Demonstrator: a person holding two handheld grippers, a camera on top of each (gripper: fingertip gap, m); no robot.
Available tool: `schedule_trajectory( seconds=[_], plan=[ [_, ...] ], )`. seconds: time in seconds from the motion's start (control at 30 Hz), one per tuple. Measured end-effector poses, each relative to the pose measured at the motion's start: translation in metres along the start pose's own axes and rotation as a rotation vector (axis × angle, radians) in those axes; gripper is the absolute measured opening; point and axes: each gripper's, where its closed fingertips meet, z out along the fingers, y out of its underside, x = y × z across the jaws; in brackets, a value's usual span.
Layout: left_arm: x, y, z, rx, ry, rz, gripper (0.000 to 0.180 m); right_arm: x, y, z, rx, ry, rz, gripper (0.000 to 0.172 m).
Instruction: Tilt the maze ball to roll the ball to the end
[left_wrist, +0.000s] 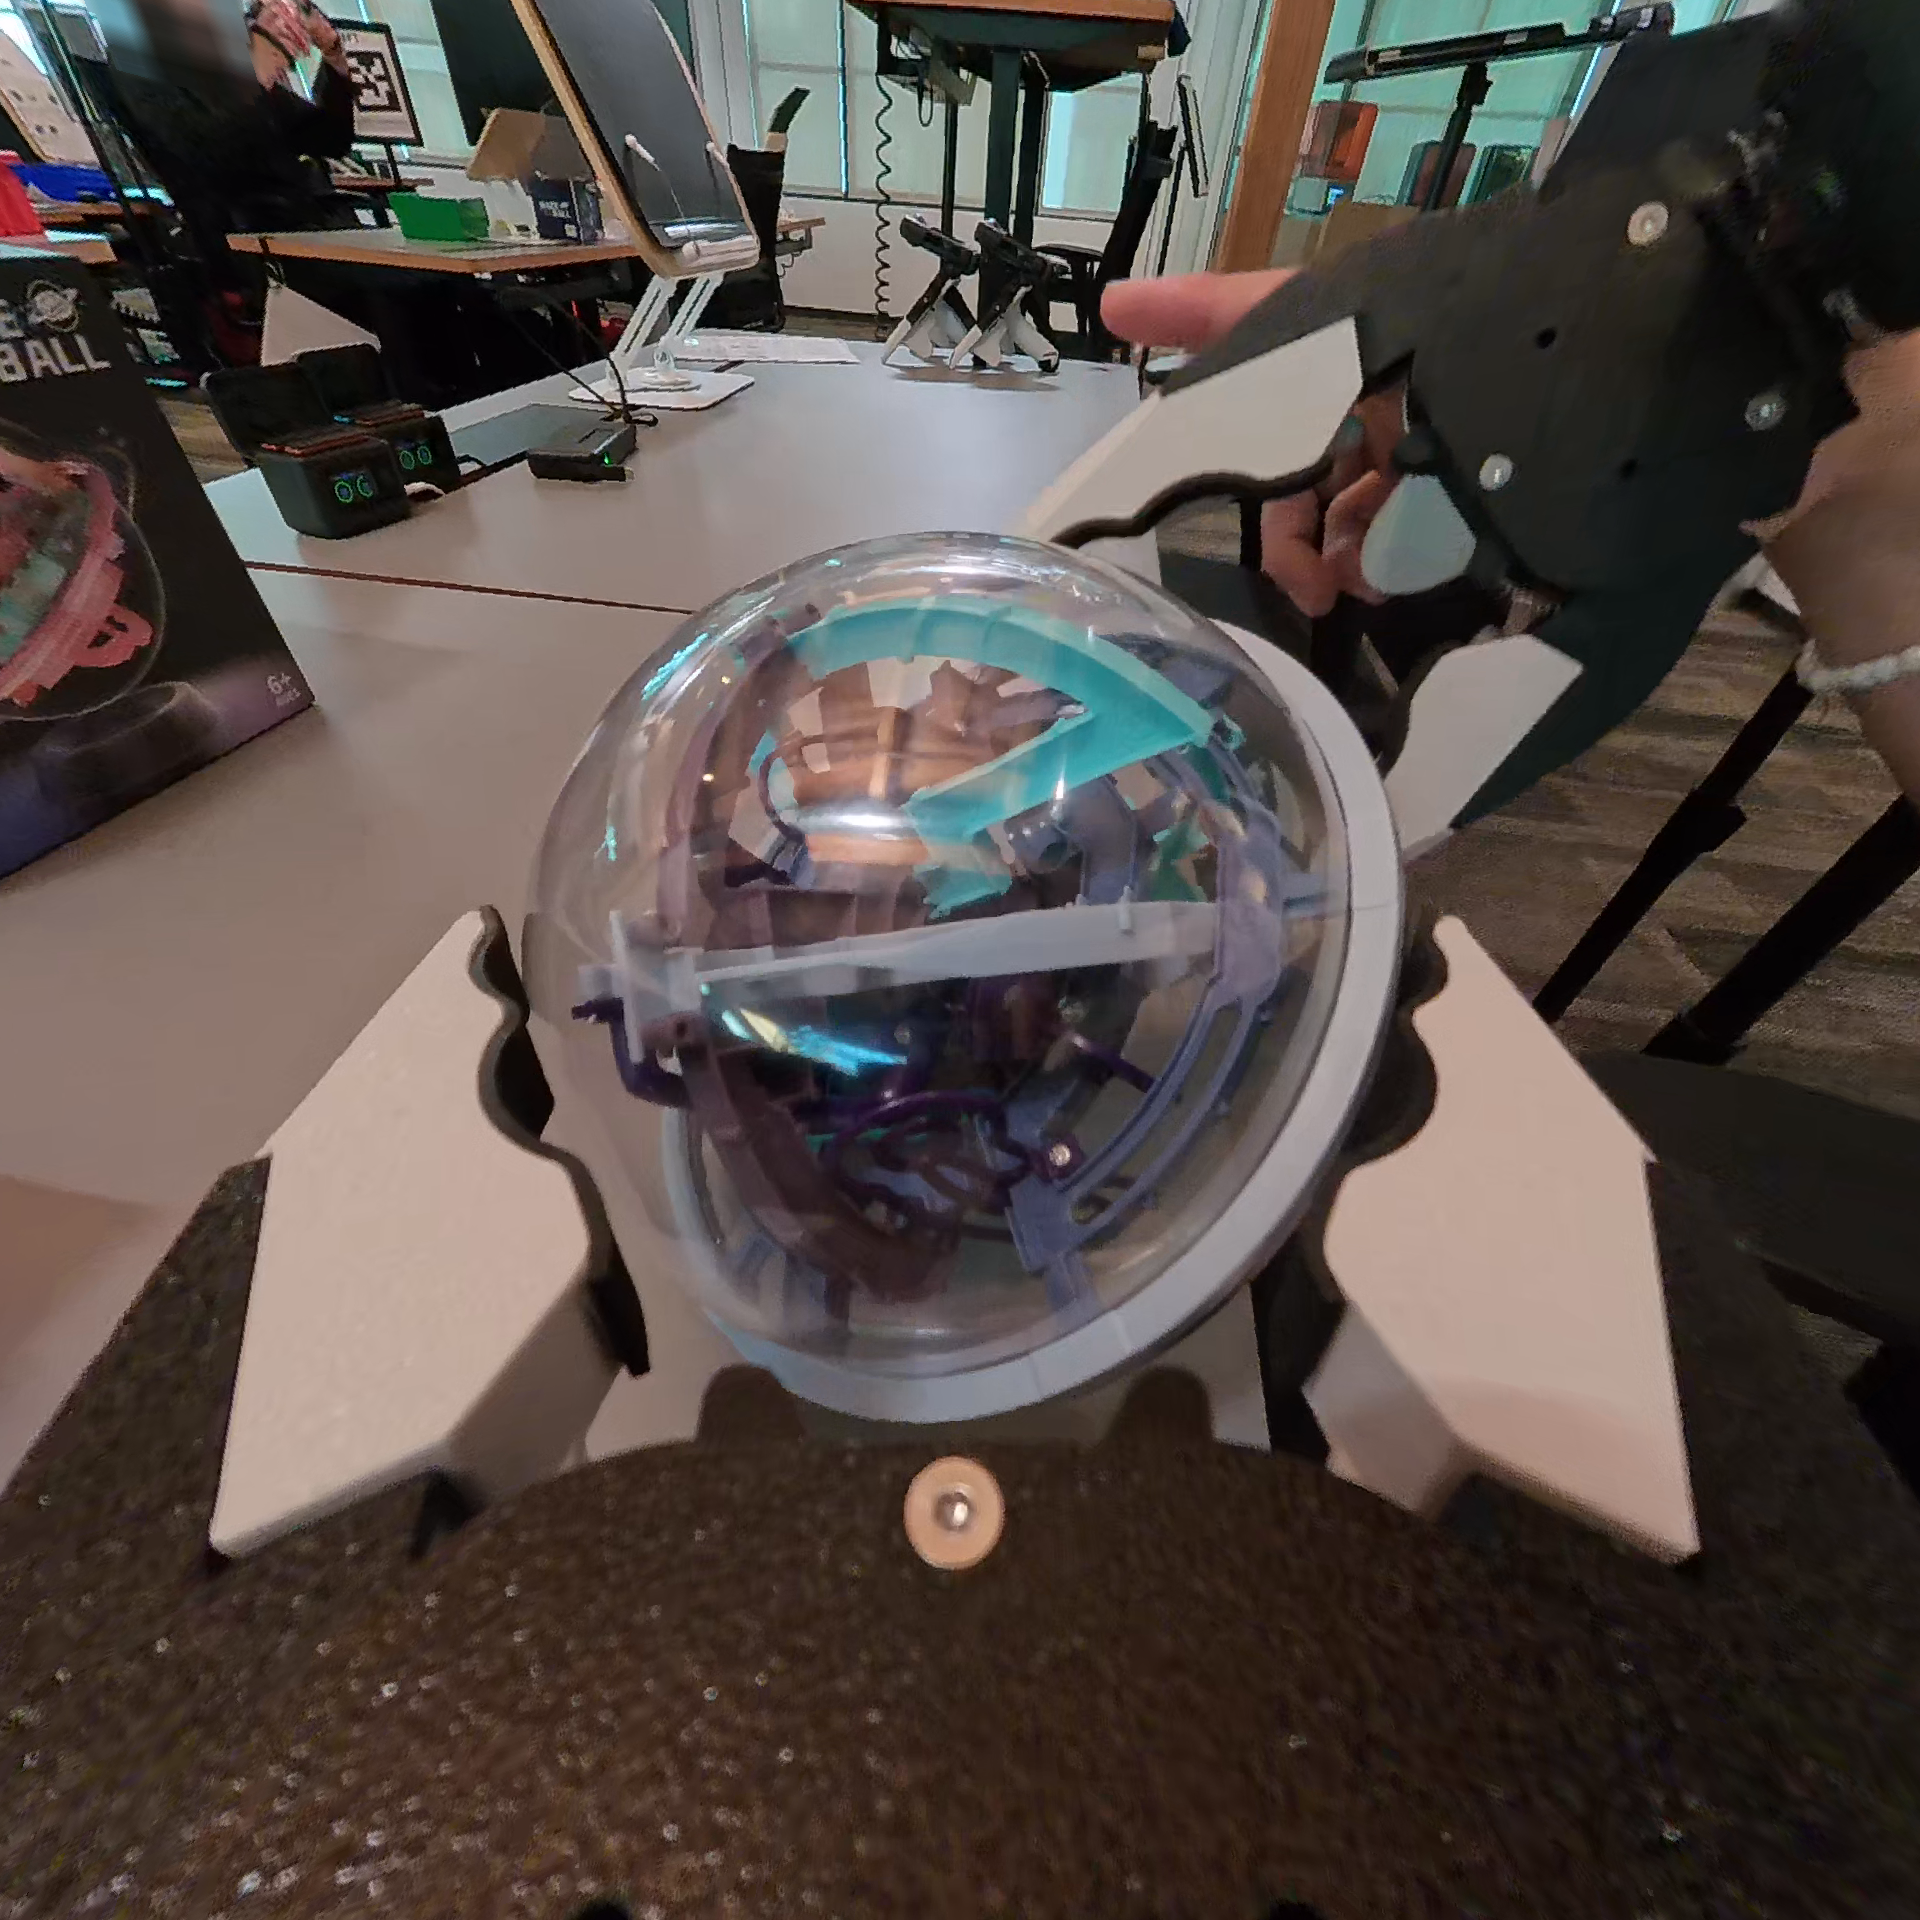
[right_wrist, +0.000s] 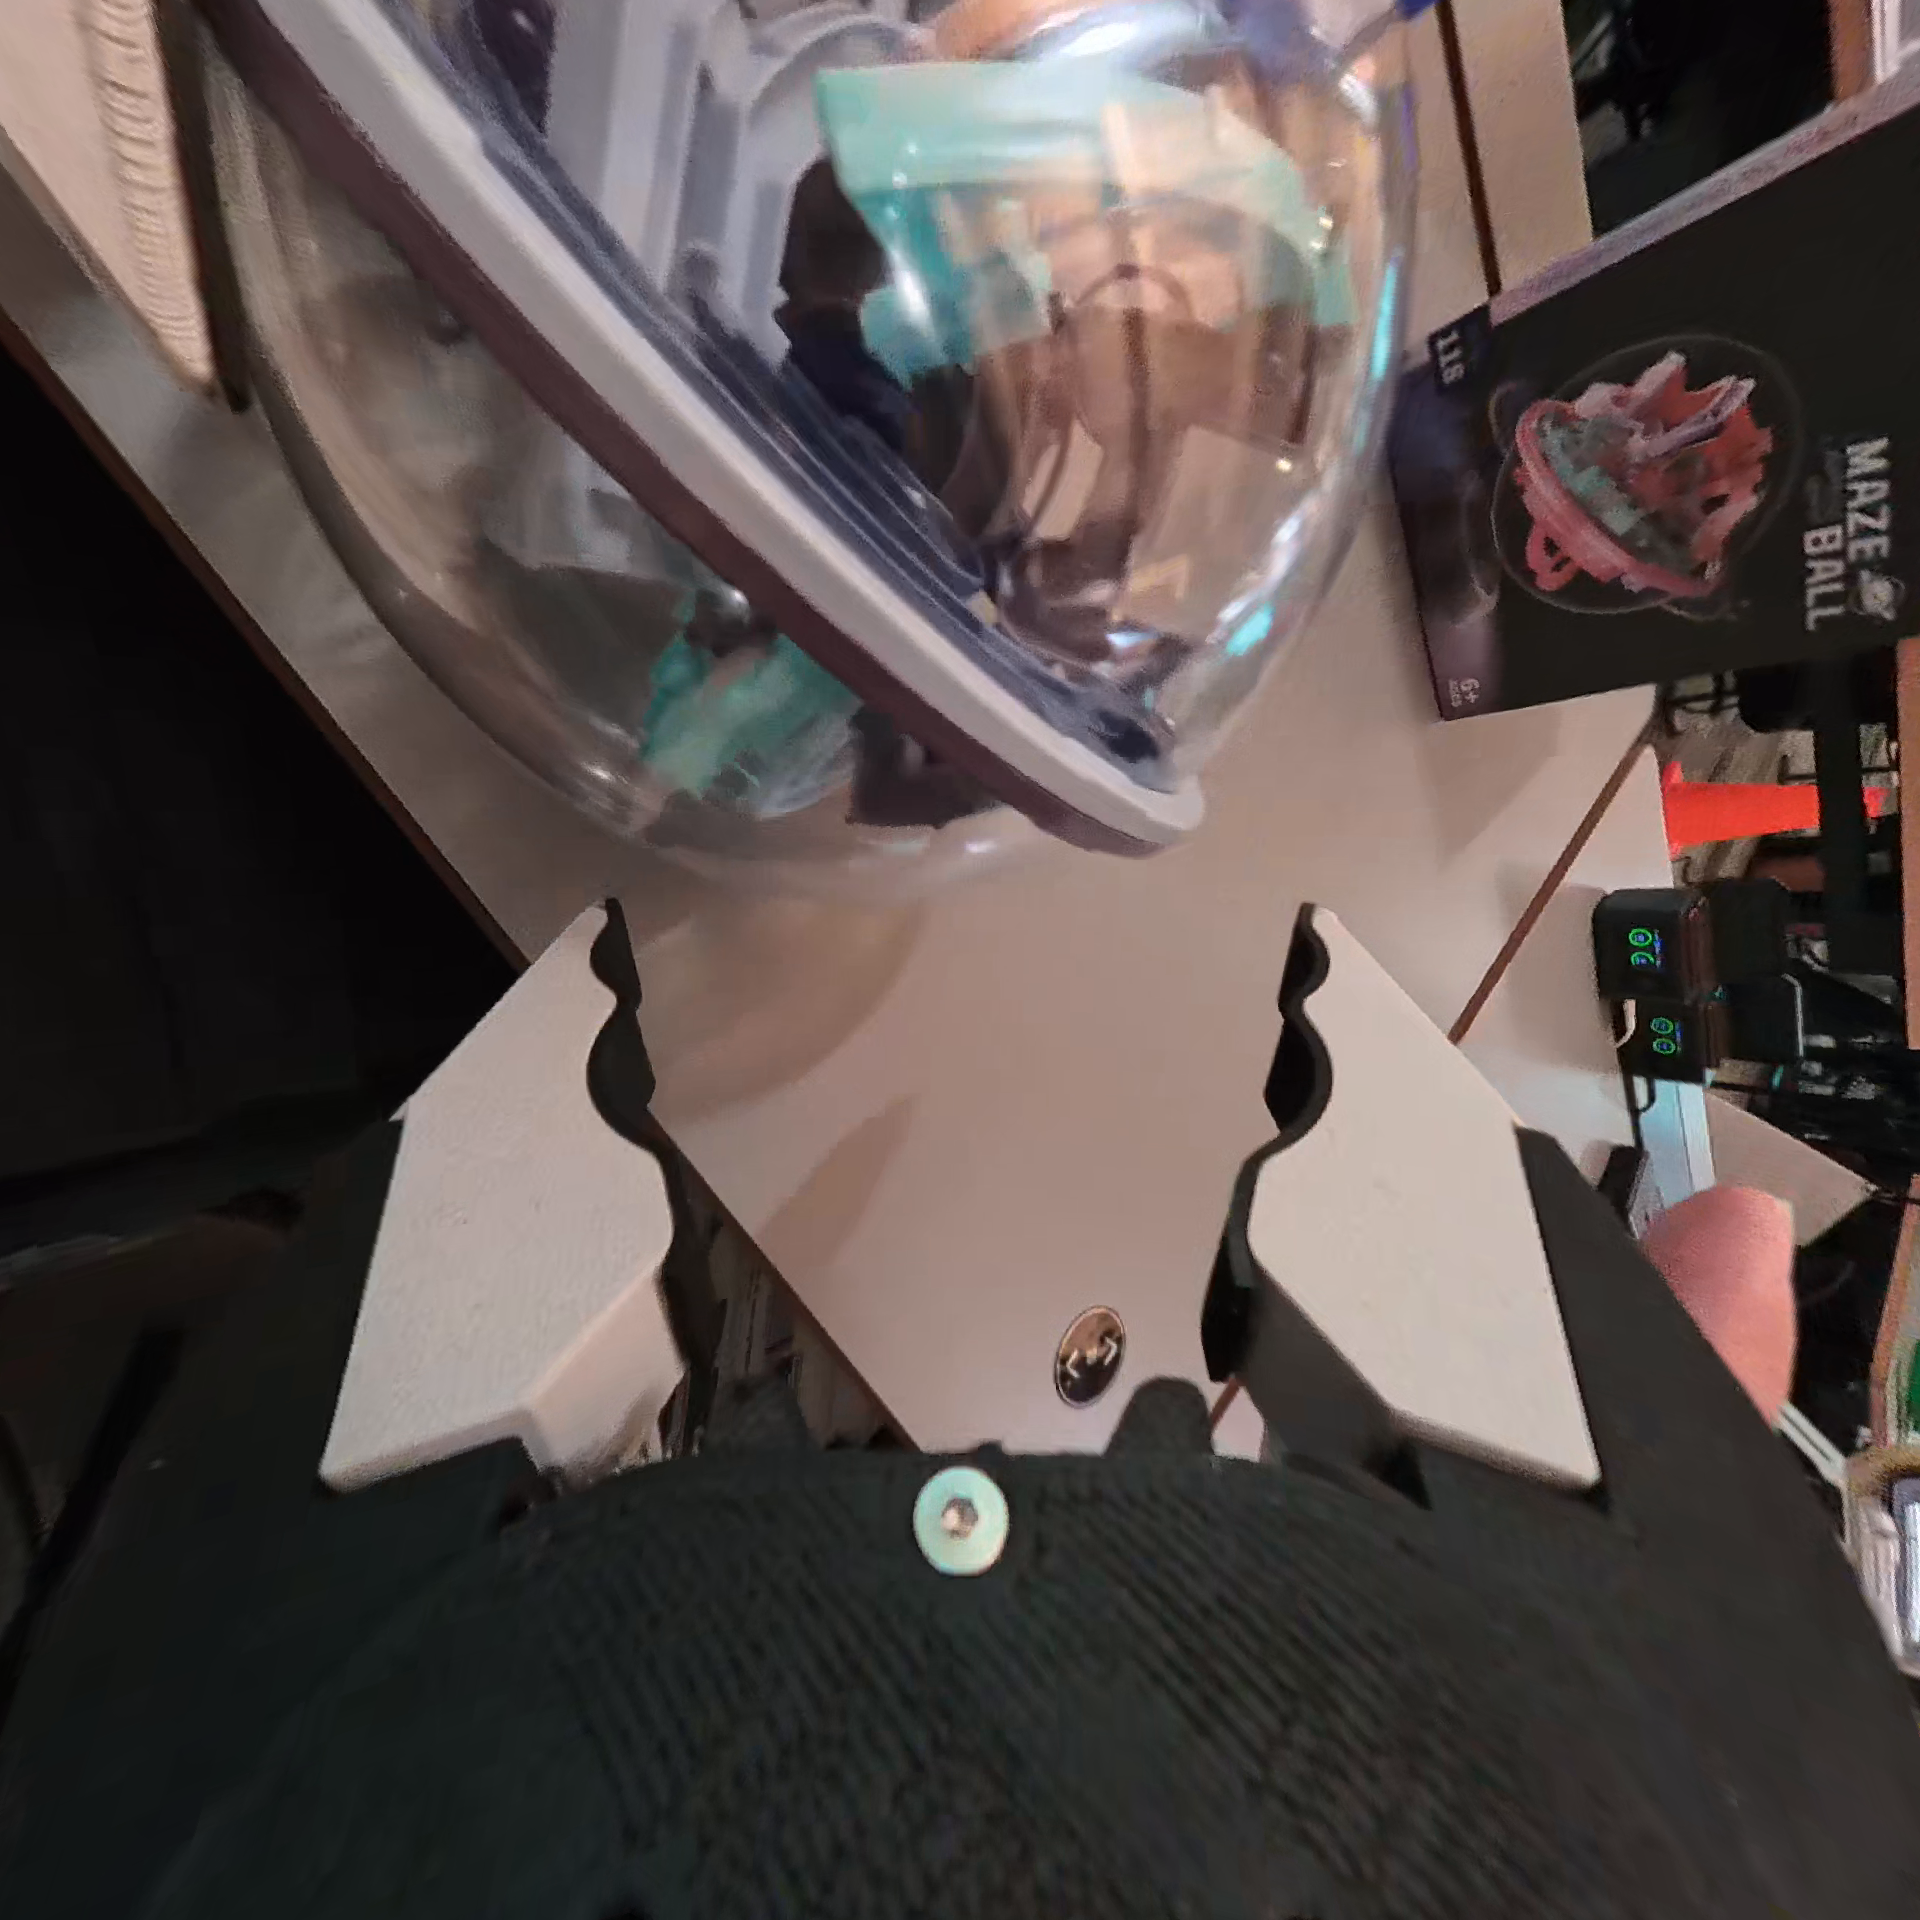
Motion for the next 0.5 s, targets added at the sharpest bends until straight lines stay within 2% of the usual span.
schedule_trajectory(
  seconds=[0.1,0.3,0.5],
  plan=[
    [0.002,0.0,0.001,-0.006,0.001,0.023,0.156,0.006,0.002,-0.012,0.036,-0.021,0.036,0.123],
    [0.005,-0.001,0.002,0.004,0.007,0.055,0.156,0.009,-0.03,-0.029,0.303,-0.125,0.126,0.13],
    [0.01,-0.001,0.003,0.01,0.015,0.094,0.156,-0.005,-0.036,-0.011,0.319,-0.237,0.101,0.134]
  ],
)
